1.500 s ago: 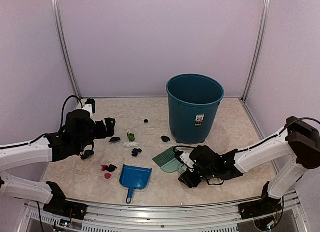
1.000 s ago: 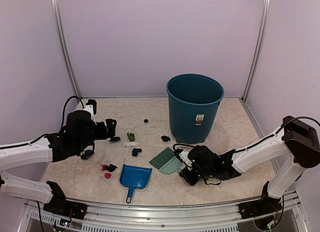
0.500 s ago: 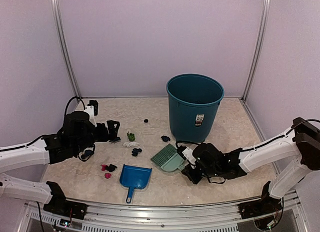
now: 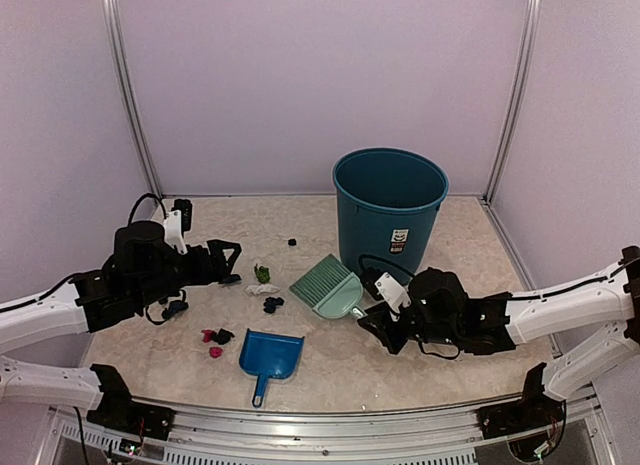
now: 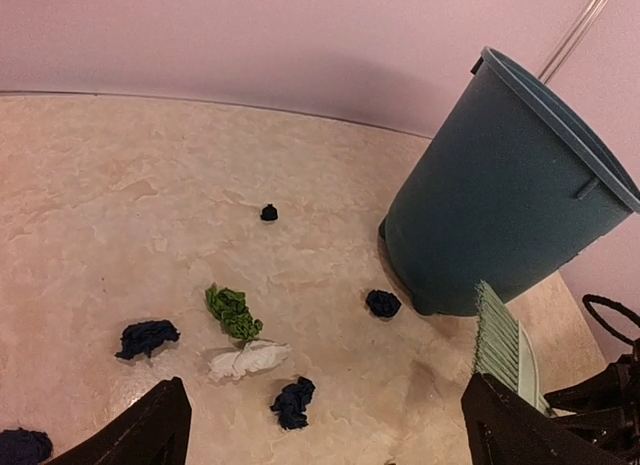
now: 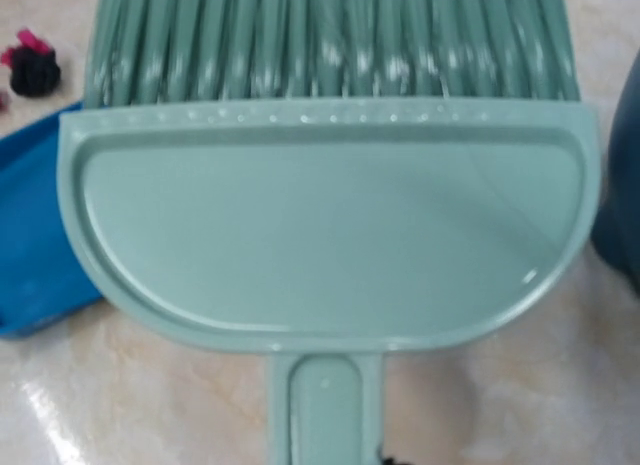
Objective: Sweep away the paper scraps from the table
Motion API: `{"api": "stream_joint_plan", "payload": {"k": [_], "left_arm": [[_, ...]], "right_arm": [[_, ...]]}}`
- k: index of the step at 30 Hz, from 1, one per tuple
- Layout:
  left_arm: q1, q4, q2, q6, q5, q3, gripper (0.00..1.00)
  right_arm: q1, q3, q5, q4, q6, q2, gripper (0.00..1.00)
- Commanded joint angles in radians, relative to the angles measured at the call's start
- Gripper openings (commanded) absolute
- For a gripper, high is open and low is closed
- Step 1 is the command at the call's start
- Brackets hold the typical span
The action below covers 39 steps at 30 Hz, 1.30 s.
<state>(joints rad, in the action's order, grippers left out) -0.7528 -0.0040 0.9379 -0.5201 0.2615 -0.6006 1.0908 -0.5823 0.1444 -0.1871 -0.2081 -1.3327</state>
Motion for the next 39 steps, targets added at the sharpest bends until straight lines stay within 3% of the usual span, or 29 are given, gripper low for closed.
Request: {"api": "stream_joint_plan", "payload": {"k": [1, 13, 21, 26, 33, 39], "left_arm": [[-0.006, -0.048, -0.016, -0.046, -0.104, -0.028, 0.94], [-0.005, -0.004, -0.013, -0.129, -0.469, -0.046, 0.94], [-0.003, 0.087, 0.044, -0.181, -0.61, -0.058, 0.94], [-0.003, 0.121, 0.099, -0.199, -0.619, -0.067, 0.93], [-0.005, 0.238, 0.202, -0.225, -0.667, -0.084, 0.8], [-0.008, 0.31, 0.277, -0.241, -0.702, -0.108, 0.61]], "right_arm": [[0.007, 0.032, 0.022, -0.125, 0.038, 0.045, 0.0], [0.009, 0.007, 0.036, -0.309, 0.126, 0.017, 0.0], [0.008, -0.046, 0.051, -0.385, 0.189, -0.051, 0.0], [0.009, -0.067, 0.035, -0.41, 0.197, -0.081, 0.0], [0.009, -0.107, 0.0, -0.419, 0.198, -0.126, 0.0], [0.01, -0.14, -0.018, -0.422, 0.191, -0.155, 0.0]]}}
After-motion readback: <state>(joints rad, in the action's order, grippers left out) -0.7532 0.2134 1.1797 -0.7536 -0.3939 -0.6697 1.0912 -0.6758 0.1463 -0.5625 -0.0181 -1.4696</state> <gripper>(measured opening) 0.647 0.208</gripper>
